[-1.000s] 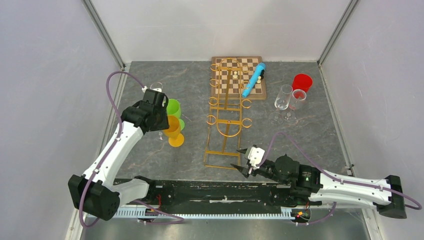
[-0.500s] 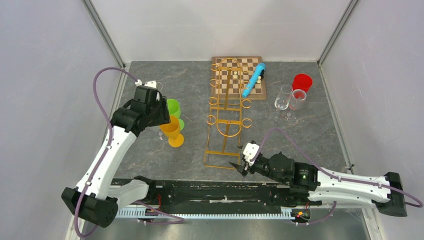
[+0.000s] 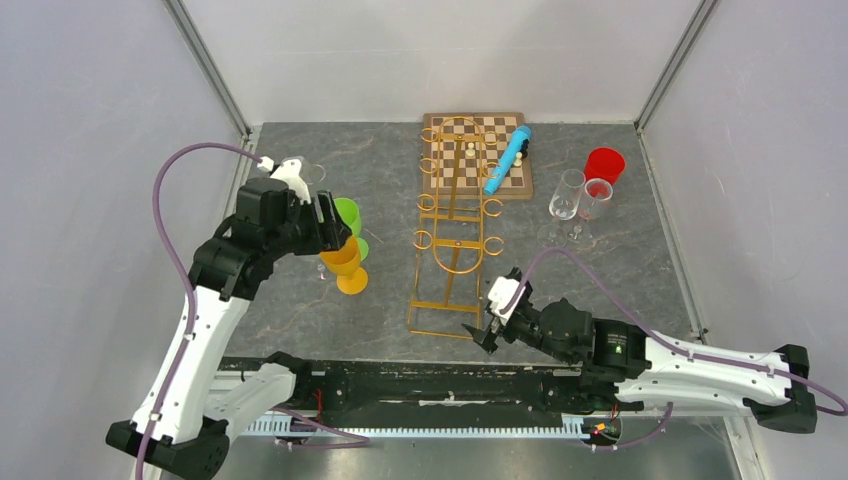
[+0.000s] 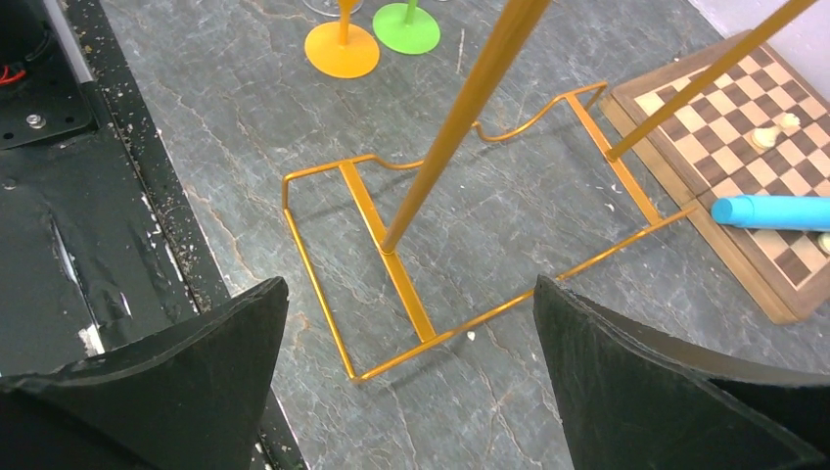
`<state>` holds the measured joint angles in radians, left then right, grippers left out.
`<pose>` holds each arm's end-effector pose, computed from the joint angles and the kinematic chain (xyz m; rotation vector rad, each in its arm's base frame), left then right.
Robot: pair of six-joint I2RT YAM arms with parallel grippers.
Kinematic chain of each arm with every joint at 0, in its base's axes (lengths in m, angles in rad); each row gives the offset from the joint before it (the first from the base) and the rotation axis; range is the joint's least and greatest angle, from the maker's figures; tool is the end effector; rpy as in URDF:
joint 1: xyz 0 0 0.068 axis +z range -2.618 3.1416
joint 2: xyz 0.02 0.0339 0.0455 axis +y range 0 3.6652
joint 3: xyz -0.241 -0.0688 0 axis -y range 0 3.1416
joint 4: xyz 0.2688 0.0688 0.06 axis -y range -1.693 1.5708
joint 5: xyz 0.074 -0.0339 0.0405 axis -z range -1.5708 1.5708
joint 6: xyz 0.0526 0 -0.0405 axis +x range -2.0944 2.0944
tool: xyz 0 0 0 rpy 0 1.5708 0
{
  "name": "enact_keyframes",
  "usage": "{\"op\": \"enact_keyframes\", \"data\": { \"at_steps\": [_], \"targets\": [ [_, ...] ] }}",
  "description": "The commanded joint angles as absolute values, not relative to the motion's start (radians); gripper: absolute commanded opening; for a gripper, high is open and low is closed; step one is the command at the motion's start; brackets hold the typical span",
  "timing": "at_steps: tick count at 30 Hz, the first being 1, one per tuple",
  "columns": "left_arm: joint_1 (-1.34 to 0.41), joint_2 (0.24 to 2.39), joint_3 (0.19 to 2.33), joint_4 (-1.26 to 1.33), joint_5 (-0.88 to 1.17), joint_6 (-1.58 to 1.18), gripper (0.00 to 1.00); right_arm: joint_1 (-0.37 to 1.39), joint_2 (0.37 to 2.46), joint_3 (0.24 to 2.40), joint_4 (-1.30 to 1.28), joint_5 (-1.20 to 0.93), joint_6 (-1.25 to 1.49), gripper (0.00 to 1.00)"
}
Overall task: Take the wine glass off the wine glass rack
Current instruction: Reset both arms
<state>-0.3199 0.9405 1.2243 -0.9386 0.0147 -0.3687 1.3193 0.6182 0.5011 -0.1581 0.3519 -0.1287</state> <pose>0.2082 -0.0698 0.3640 -0.0468 2.2539 -0.3907 0.0714 0.2050 0.2478 -1.0348 1.5447 0.5107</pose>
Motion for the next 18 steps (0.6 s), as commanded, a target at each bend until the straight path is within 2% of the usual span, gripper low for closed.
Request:
{"op": "enact_keyframes", "data": {
  "at_steps": [1,9,18],
  "targets": [
    [-0.316,0.915,1.263,-0.889,0.168,-0.316,0.75,1.322,0.591,0.565,-0.203,0.413,-0.099,0.98],
    [-0.315,0.887,1.214,-0.808,0.349,-0.313,0.75,1.321,0.558,0.601,-0.306,0.519,-0.02,0.98],
    [-0.316,0.879,1.157,-0.739,0.418,-0.309,0.75,1.321,0.559,0.613,-0.386,0.724,0.141,0.98]
  ]
}}
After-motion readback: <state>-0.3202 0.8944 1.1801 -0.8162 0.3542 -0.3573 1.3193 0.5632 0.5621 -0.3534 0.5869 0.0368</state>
